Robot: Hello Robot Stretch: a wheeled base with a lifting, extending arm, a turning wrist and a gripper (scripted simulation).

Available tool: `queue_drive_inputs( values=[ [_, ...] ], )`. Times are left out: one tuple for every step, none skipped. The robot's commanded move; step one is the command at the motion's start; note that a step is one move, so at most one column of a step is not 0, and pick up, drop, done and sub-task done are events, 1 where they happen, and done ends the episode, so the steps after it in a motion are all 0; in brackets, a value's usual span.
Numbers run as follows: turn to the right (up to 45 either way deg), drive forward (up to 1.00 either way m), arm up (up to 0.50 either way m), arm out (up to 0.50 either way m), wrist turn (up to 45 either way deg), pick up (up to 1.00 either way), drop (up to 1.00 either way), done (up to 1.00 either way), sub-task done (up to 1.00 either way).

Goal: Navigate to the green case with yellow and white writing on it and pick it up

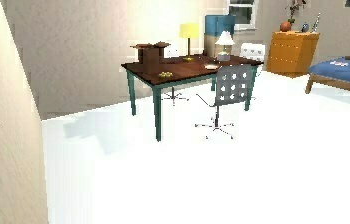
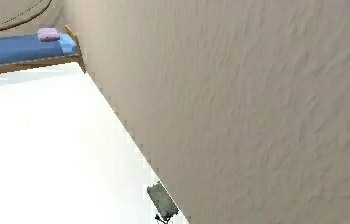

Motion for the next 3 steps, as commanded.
queue_drive_inputs(
  values=[
    [0.0, 0.00, 0.00, 0.00, 0.0, 1.00, 0.00, 0.00, 0.00],
    [0.0, 0.00, 0.10, 0.00, 0.0, 0.00, 0.00, 0.00, 0.00],
    [0.0, 0.00, 0.00, 0.00, 0.0, 0.00, 0.00, 1.00, 0.00]
  ],
)
